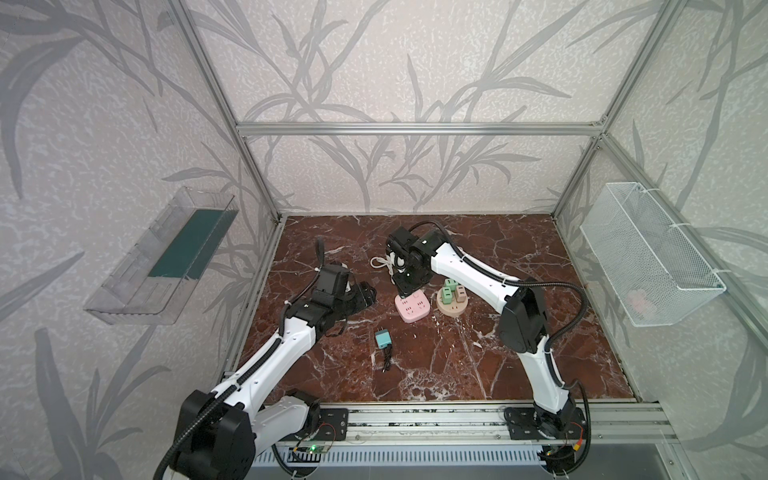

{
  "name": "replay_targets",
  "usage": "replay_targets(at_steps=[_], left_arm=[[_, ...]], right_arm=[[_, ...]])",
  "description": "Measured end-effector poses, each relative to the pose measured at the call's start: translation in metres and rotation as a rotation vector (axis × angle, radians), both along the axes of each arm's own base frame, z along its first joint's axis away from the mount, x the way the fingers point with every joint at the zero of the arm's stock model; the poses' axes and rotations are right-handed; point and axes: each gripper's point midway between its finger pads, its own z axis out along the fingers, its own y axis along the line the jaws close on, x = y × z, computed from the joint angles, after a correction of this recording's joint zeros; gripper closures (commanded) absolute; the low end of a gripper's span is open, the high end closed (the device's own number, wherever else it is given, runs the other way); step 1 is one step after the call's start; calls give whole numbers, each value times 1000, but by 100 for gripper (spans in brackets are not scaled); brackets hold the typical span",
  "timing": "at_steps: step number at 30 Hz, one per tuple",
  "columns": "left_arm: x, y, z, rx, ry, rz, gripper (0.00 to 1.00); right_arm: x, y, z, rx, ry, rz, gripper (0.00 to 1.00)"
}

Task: Insert the plug

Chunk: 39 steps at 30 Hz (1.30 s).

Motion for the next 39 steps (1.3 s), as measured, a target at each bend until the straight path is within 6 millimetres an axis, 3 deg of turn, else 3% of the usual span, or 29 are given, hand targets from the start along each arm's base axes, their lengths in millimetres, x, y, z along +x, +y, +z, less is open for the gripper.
replay_targets(at_steps=[11,39], left_arm=[[2,-1,-1,-10,-5,7,21],[3,0,-4,-12,-6,16,22]], right_arm=[[1,-2,-20,-36,21,-2,100],[0,-2,-34,-40,32,-5,100]])
